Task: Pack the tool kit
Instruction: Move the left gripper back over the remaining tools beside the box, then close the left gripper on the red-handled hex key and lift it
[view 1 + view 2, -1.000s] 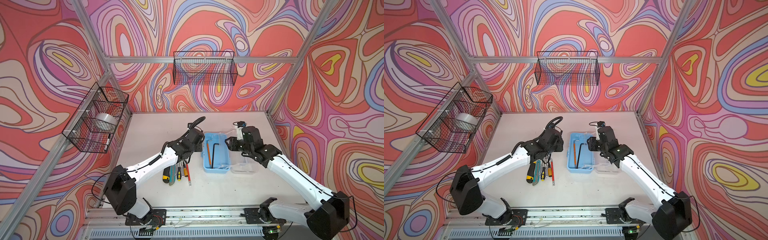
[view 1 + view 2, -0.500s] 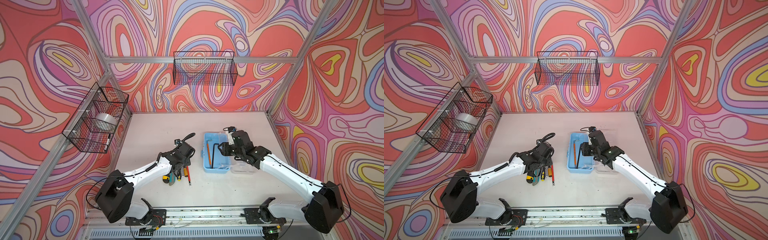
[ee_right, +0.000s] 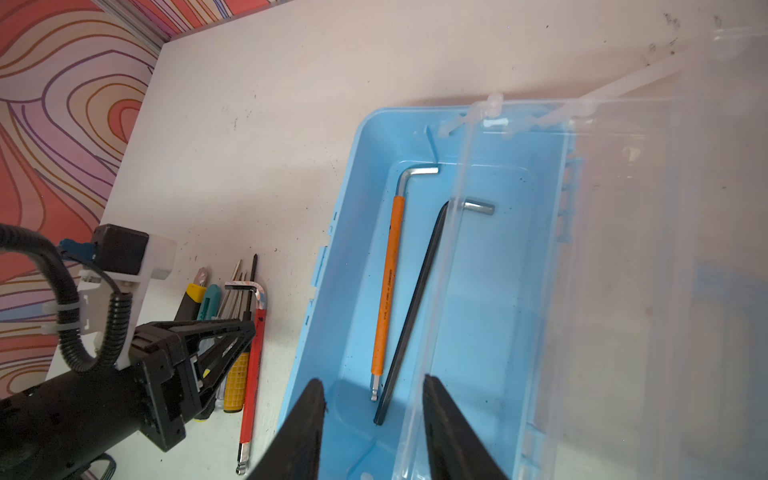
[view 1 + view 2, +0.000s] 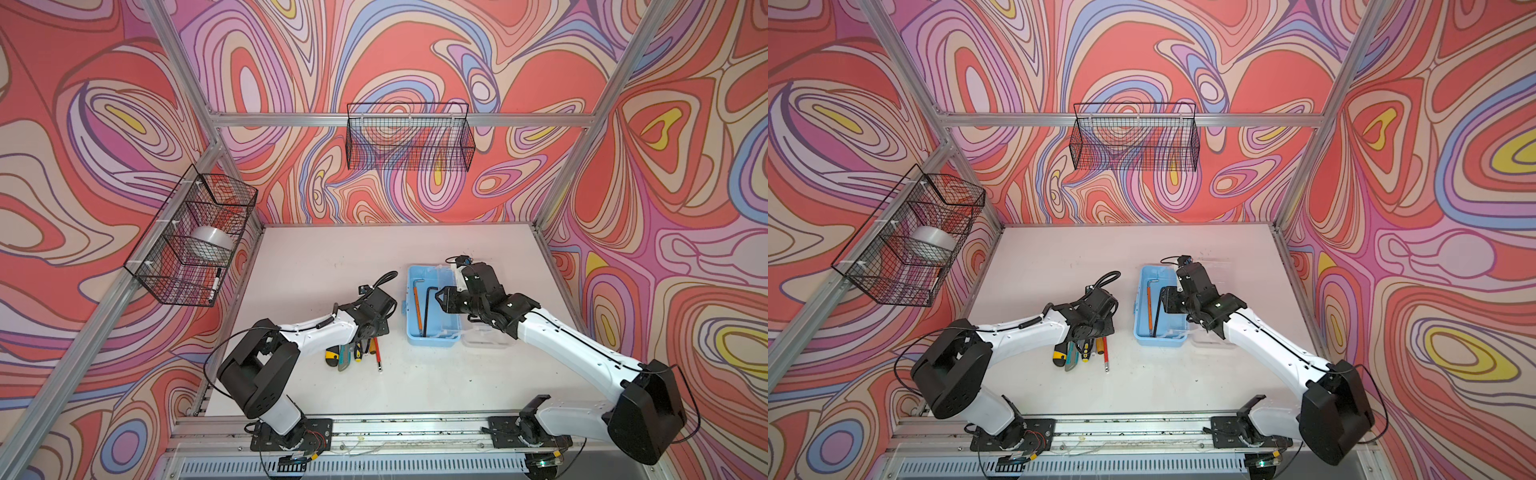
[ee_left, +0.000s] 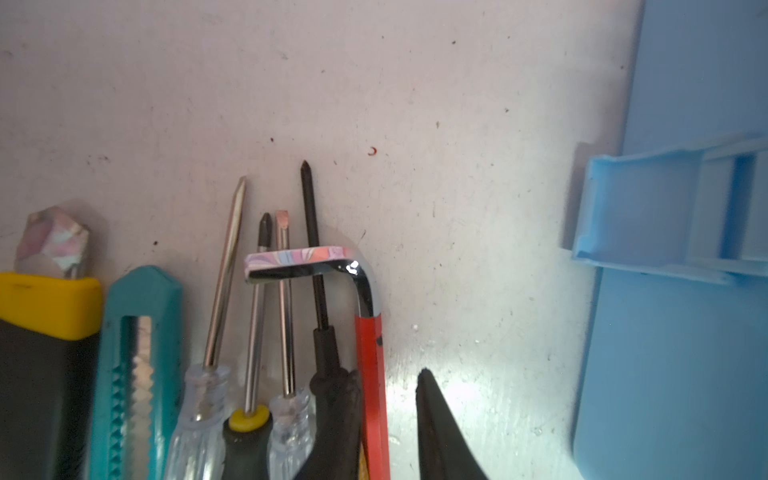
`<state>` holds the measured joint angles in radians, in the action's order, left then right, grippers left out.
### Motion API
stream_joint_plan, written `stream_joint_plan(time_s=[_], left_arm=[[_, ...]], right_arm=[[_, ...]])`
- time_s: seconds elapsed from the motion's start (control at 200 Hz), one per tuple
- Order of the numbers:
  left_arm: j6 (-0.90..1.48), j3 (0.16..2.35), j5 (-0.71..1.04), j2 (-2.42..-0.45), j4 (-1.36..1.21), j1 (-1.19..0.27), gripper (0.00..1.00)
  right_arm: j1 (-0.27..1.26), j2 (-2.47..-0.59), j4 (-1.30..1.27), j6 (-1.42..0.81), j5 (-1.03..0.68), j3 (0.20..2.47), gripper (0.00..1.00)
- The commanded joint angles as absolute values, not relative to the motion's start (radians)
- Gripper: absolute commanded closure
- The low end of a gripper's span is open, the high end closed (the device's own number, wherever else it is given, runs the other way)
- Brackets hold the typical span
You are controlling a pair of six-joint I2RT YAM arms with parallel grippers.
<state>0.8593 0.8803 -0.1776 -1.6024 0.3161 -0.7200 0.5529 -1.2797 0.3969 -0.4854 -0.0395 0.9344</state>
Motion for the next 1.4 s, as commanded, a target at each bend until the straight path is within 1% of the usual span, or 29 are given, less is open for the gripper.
stream_joint_plan(time_s=[0.0, 0.356, 0.456, 0.536, 0.661, 0.806, 0.886, 0.951, 1.046, 1.237, 1.397], left_arm=[[0.882, 0.895, -0.173, -1.635, 0.309, -0.723, 0.77], [0.890, 0.905, -0.154, -1.695, 0.289, -0.722, 0.80], [0.885, 0.918, -0.154, -1.713, 0.284, -0.722, 0.83], [0.881, 0.929, -0.155, -1.728, 0.274, -0.722, 0.88], [0.870, 0.964, -0.155, -1.760, 0.272, -0.720, 0.91], [0.852, 1.006, -0.155, -1.801, 0.272, -0.721, 0.96], [0.846, 1.027, -0.155, -1.819, 0.278, -0.721, 0.95], [0.845, 1.028, -0.150, -1.824, 0.278, -0.721, 0.88], [0.844, 1.018, -0.141, -1.825, 0.283, -0.720, 0.82], [0.851, 0.974, -0.125, -1.803, 0.288, -0.729, 0.82], [0.856, 0.977, -0.142, -1.808, 0.315, -0.764, 0.82]], right_arm=[[0.556, -1.287, 0.381, -0.491, -0.018, 0.921, 0.59], [0.555, -1.293, 0.380, -0.488, -0.006, 0.917, 0.59], [0.555, -1.296, 0.380, -0.488, -0.003, 0.919, 0.59], [0.556, -1.296, 0.379, -0.488, -0.002, 0.922, 0.59], [0.555, -1.299, 0.380, -0.486, 0.007, 0.923, 0.59], [0.555, -1.299, 0.382, -0.486, 0.015, 0.924, 0.59], [0.556, -1.300, 0.384, -0.486, 0.019, 0.924, 0.59], [0.555, -1.299, 0.385, -0.486, 0.020, 0.924, 0.59], [0.556, -1.296, 0.385, -0.486, 0.023, 0.923, 0.58], [0.557, -1.302, 0.383, -0.483, 0.022, 0.929, 0.58], [0.555, -1.312, 0.379, -0.483, 0.021, 0.934, 0.59]])
